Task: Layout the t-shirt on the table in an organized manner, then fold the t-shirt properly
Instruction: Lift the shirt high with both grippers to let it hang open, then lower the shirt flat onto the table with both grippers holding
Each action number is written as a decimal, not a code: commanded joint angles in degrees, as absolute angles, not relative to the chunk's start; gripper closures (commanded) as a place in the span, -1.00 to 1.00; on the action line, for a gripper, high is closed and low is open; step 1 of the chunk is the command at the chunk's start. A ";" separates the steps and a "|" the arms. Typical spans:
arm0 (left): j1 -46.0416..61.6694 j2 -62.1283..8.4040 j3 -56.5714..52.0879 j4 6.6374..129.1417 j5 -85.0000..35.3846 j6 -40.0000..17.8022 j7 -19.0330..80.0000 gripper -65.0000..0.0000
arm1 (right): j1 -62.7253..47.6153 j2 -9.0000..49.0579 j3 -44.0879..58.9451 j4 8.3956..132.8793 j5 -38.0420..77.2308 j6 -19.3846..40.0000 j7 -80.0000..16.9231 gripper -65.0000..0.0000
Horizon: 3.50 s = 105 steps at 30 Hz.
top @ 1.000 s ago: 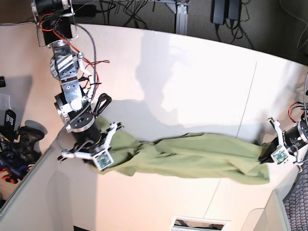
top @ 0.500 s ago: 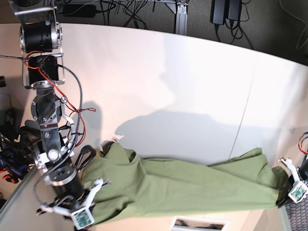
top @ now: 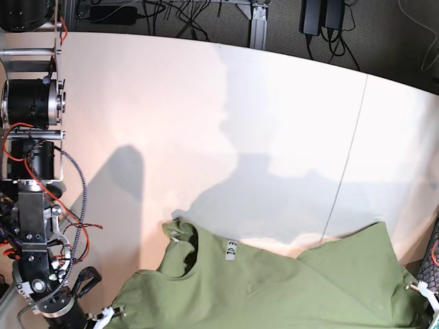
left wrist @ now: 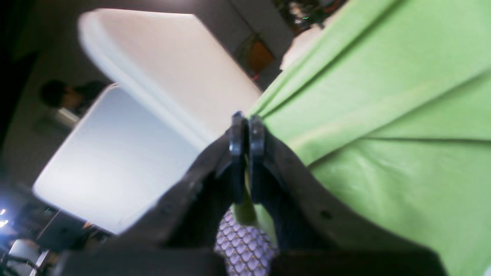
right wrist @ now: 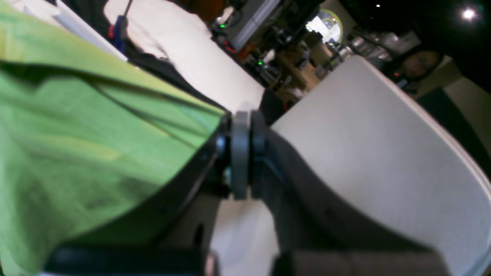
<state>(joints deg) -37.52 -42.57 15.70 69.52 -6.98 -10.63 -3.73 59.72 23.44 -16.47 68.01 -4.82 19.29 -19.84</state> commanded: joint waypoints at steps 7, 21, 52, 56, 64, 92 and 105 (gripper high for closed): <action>-47.90 -43.46 14.94 61.67 -11.79 -10.41 -4.95 1.00 | 66.89 23.97 -15.81 65.01 -4.89 18.00 -17.78 1.00; -53.23 -37.58 18.26 50.61 -12.53 -17.82 -10.11 1.00 | 67.13 24.12 -15.81 55.79 -5.19 18.00 -16.25 1.00; -30.70 -47.79 29.06 59.70 -8.32 -30.70 -15.00 1.00 | 34.26 34.85 -15.59 87.55 2.09 18.24 -27.00 1.00; -22.72 -47.83 23.18 62.92 -7.38 -30.74 -14.96 1.00 | 24.49 34.94 -14.04 93.91 -0.23 18.26 -27.31 1.00; -10.70 -48.14 15.05 68.73 -4.82 -35.31 -11.51 1.00 | 8.49 34.89 -11.09 98.28 -0.64 18.24 -27.62 1.00; 3.36 -51.09 5.52 87.57 -8.93 -29.61 6.68 0.15 | -5.74 34.52 -9.41 106.24 0.67 18.13 -29.15 0.02; -0.14 -41.63 1.78 85.91 -12.67 -22.02 4.14 0.15 | 8.19 23.81 0.38 101.14 6.55 9.30 -25.30 0.24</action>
<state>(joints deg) 0.82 -40.36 2.31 85.23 -12.34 -22.94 5.02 7.42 23.31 0.14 100.12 6.61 9.91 -26.30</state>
